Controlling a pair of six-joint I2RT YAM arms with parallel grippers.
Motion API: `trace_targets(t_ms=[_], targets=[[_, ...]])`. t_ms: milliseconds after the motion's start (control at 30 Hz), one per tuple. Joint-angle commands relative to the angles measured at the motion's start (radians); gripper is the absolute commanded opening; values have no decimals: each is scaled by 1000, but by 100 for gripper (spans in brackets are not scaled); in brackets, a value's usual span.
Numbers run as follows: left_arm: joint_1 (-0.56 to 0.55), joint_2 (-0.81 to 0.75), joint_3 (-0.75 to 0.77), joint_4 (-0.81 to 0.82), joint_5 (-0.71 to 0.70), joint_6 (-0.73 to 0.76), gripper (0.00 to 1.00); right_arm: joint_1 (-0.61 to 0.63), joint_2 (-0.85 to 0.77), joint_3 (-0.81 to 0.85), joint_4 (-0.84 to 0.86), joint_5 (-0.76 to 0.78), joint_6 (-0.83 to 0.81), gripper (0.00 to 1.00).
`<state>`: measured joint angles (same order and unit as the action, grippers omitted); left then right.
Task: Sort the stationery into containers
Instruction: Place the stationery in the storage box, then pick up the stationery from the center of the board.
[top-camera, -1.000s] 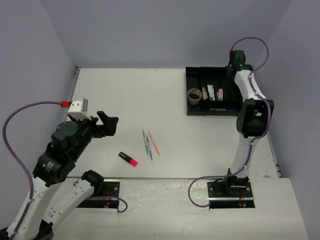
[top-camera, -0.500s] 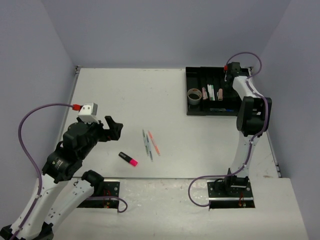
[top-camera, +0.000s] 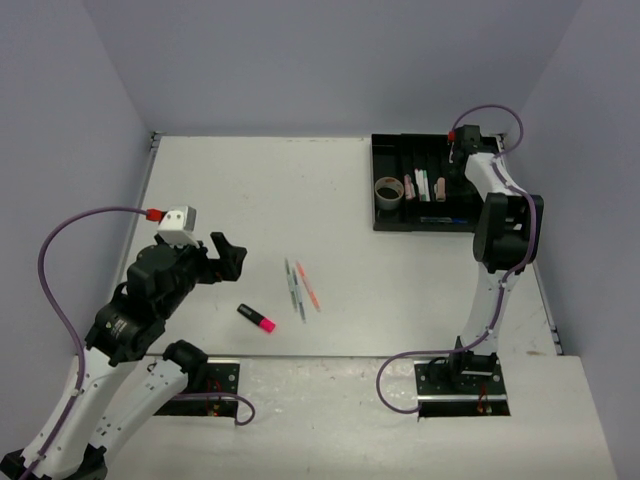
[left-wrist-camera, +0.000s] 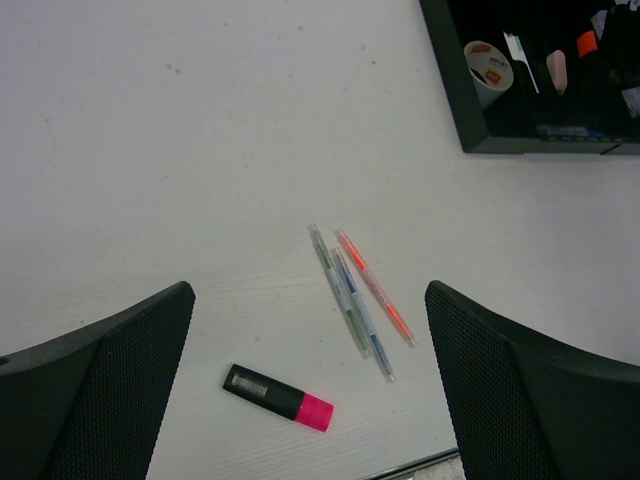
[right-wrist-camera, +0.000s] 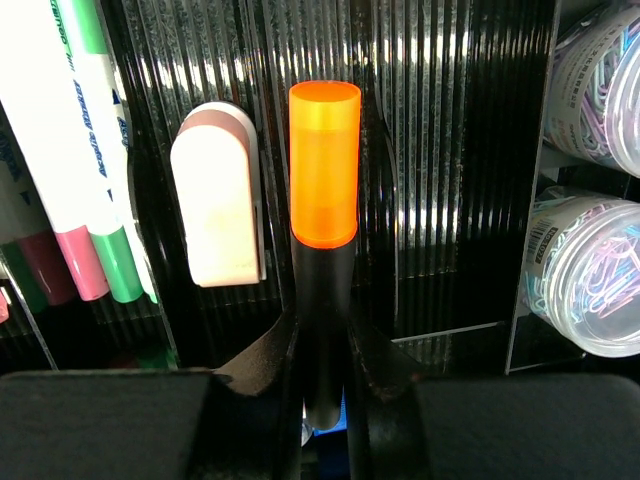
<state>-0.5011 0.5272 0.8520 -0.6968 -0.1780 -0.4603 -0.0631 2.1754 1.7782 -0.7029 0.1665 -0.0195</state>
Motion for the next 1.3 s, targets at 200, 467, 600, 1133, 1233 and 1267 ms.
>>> trace_targets(t_ms=[200, 467, 600, 1133, 1233, 1267], targets=[[-4, -3, -14, 51, 17, 6, 100, 0, -9, 60, 20, 18, -19, 31], [-3, -3, -13, 49, 10, 5, 100, 0, -4, 82, 9, 12, -11, 32], [-4, 0, -13, 47, -2, 1, 100, 0, -34, 99, -14, 15, 10, 32], [-6, 256, -152, -115, -109, -658, 98, 437, -615, -324, 136, 41, 164, 70], [-24, 254, -266, -69, -91, -732, 91, 480, -726, -471, 277, -113, 156, 99], [-31, 260, -284, -67, -90, -752, 91, 480, -740, -498, 307, -165, 167, 99]])
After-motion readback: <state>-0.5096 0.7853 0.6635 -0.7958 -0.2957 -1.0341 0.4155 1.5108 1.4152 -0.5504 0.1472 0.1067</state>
